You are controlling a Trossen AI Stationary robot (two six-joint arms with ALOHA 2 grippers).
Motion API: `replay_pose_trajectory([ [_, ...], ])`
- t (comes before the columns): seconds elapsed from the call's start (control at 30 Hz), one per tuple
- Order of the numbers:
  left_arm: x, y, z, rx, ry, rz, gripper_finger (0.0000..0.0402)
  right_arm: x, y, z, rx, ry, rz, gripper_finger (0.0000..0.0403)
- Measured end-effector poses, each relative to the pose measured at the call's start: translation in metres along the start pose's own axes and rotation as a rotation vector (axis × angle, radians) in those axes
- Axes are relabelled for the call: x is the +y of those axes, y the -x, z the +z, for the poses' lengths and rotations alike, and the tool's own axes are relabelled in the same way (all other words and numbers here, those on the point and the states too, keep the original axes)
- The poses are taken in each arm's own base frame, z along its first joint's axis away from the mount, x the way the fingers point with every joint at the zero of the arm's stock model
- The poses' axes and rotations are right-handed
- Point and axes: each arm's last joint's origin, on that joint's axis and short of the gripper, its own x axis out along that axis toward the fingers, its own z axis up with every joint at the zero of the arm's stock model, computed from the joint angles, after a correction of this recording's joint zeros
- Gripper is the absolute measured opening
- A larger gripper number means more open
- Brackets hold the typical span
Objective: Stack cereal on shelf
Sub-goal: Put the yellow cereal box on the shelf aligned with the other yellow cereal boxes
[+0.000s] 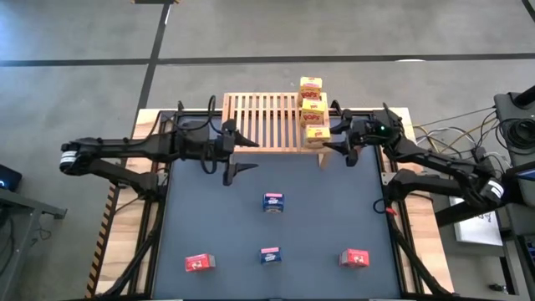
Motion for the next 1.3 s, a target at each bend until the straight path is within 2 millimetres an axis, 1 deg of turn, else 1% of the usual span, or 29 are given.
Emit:
replay_pose_trajectory([
  [0.17,0.0,-0.006,-0.002,0.001,-0.012,0.0,0.0263,0.001,0.005,-0.006,-0.042,-0.001,0.001,0.0189],
  [0.33,0.0,-0.006,-0.001,-0.012,-0.014,0.002,0.0263,0.002,0.007,-0.013,-0.036,-0.005,-0.014,0.0189],
  [0.43,0.0,-0.006,0.0,-0.021,-0.016,0.003,0.0263,0.002,0.007,-0.014,-0.036,0.003,-0.032,0.0189],
  [0.67,0.0,-0.006,0.001,-0.023,-0.016,0.004,0.0263,-0.002,0.003,-0.019,-0.035,0.002,-0.033,0.0189],
  [0.93,0.0,-0.006,0.001,-0.023,-0.016,0.004,0.0263,-0.011,-0.005,-0.031,-0.022,-0.018,-0.032,0.0189],
  [1.3,0.0,-0.006,0.001,-0.022,-0.016,0.003,0.0263,-0.015,-0.009,-0.037,-0.021,-0.025,-0.033,0.0189],
])
